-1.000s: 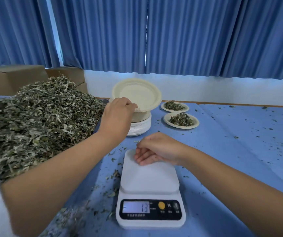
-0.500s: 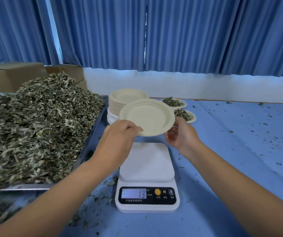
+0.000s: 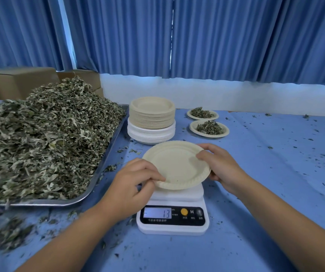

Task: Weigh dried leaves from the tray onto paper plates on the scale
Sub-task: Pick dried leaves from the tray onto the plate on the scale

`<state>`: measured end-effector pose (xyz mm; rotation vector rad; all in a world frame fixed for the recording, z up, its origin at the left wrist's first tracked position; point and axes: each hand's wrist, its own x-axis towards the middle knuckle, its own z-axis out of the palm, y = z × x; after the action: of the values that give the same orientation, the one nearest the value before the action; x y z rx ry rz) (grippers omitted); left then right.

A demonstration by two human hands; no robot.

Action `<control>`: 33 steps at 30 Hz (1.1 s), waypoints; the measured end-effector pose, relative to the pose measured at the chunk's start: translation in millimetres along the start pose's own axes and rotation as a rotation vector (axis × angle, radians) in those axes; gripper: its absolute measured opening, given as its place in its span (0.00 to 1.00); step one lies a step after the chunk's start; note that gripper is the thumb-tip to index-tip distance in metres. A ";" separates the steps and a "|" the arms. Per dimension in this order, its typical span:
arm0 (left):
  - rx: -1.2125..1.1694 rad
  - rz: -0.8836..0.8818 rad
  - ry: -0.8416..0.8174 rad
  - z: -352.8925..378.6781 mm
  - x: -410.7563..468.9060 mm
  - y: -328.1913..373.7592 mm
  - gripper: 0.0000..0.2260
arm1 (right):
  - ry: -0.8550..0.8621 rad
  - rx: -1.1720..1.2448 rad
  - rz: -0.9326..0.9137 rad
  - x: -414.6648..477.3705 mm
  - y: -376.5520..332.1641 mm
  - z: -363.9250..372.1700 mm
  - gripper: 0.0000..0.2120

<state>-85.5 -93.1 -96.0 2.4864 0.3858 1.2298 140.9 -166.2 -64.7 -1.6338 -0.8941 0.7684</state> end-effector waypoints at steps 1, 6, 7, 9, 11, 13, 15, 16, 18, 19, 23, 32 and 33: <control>-0.027 -0.018 0.011 0.0 -0.7 0.7 0.13 | -0.012 -0.004 0.002 -0.1 0.6 0.8 0.11; -0.060 -0.114 0.059 -0.5 -0.2 -1.1 0.10 | -0.014 -0.101 0.010 -0.3 6.0 6.9 0.10; -0.028 -0.136 0.077 0.1 0.4 -3.3 0.10 | -0.003 -0.129 0.008 -0.3 6.7 8.6 0.09; 0.026 -0.207 0.116 0.6 1.2 -7.8 0.11 | 0.013 -0.182 -0.003 -0.2 8.2 11.2 0.09; 0.024 -0.301 0.146 -0.6 1.8 -9.7 0.12 | 0.030 -0.213 -0.010 0.3 9.7 10.3 0.09; 0.009 -0.364 0.170 -2.0 2.5 -11.1 0.11 | 0.045 -0.216 -0.006 0.6 9.7 6.2 0.10; 0.006 -0.402 0.192 -2.7 2.9 -13.1 0.11 | 0.060 -0.222 0.000 1.1 9.3 1.8 0.10; 0.009 -0.417 0.195 -2.7 3.0 -13.7 0.10 | 0.073 -0.228 0.001 1.4 9.4 0.1 0.10; 0.018 -0.430 0.191 -1.9 3.0 -13.9 0.10 | 0.095 -0.239 -0.001 2.3 10.7 -1.1 0.10; 0.019 -0.428 0.188 -1.3 2.6 -13.8 0.10 | 0.099 -0.238 0.002 2.6 11.7 -0.9 0.10; 0.019 -0.422 0.184 -0.3 2.6 -13.8 0.10 | 0.095 -0.233 0.026 4.3 14.8 -0.2 0.13; 0.027 -0.440 0.191 -0.5 3.9 -16.0 0.09 | 0.107 -0.177 0.038 9.5 15.6 -4.8 0.10; 0.025 -0.443 0.193 -0.3 4.1 -16.4 0.09 | 0.107 -0.165 0.052 9.6 15.4 -4.7 0.10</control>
<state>-84.9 -76.6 -99.8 2.1405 0.9470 1.2750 152.5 -162.5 -79.0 -1.8315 -0.8601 0.6498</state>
